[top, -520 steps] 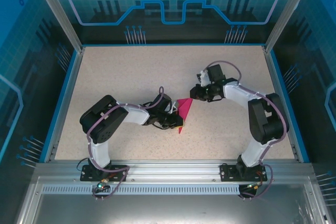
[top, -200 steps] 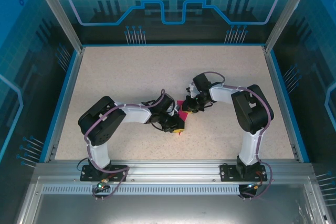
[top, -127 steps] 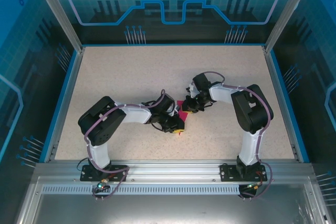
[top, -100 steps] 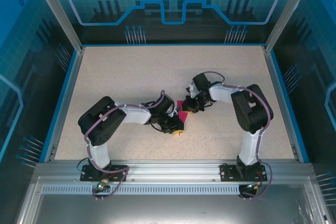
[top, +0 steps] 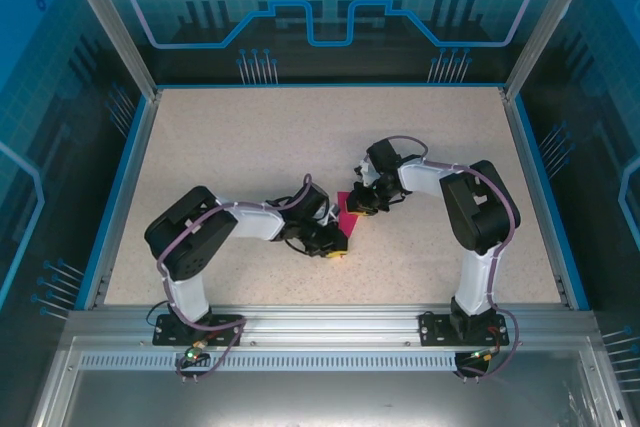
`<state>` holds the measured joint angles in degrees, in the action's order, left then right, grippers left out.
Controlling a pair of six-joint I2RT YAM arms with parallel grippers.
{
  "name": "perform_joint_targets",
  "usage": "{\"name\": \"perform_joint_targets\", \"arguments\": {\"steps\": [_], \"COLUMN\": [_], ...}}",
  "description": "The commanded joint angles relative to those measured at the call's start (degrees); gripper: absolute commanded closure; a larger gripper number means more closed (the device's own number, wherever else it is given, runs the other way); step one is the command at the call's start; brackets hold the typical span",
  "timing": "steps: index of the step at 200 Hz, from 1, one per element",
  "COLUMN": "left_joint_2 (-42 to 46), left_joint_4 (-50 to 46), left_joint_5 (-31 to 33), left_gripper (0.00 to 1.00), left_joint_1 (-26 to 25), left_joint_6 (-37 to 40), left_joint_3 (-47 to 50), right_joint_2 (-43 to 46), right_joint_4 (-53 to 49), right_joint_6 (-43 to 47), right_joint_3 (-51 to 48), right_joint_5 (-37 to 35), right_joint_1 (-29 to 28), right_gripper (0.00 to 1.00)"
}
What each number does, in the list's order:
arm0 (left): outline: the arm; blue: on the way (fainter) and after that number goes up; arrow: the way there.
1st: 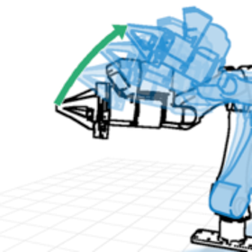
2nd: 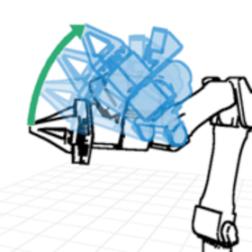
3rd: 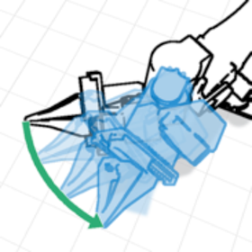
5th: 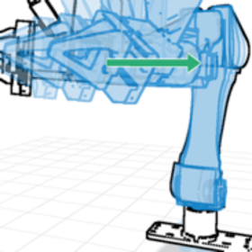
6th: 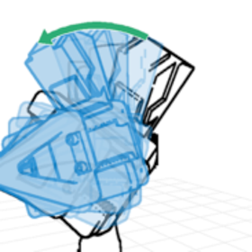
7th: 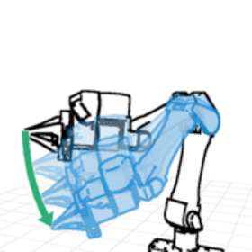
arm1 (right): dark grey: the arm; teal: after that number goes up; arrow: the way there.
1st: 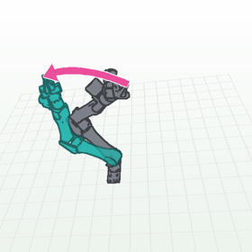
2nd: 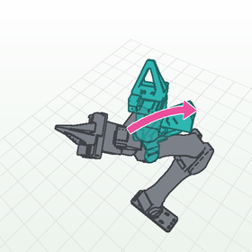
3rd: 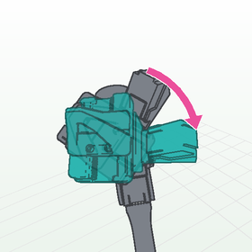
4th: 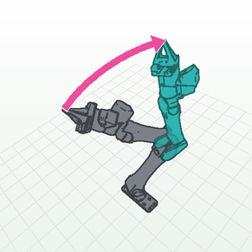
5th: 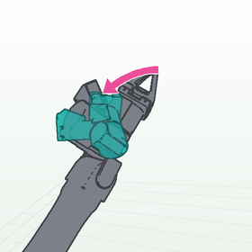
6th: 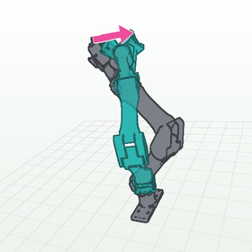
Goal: Fold a paper plane with a square sheet of paper (fold left side to right side)
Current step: Fold the wing for the fifth time at the center of the table.
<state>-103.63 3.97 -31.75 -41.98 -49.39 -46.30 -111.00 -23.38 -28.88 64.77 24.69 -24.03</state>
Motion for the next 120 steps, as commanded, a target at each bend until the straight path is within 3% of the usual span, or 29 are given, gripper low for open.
{"name": "perform_joint_targets", "arguments": {"steps": [1,51,88,120], "left_joint_2": [0.5,4.4,7.6,4.8], "left_joint_4": [-5.8,-3.7,-6.3,-8.6], "left_joint_5": [-0.1,-1.2,-1.8,-1.4], "left_gripper": [0.86,0.89,0.88,0.87], "left_joint_1": [-1.5,-1.7,-0.4,1.9], "left_joint_6": [0.5,-1.2,0.3,2.3], "left_joint_3": [3.3,4.4,-0.9,-4.9], "right_joint_2": [-3.0,-2.9,-2.8,-2.7], "right_joint_4": [-4.3,-4.3,-4.1,-4.0], "right_joint_6": [0.9,1.0,0.9,1.0], "right_joint_3": [-0.3,-0.5,-0.4,-0.5], "right_joint_5": [-6.8,-6.4,-6.1,-5.8], "right_joint_1": [0.7,0.7,0.7,0.6], "right_gripper": [0.84,0.84,0.84,0.84]}}
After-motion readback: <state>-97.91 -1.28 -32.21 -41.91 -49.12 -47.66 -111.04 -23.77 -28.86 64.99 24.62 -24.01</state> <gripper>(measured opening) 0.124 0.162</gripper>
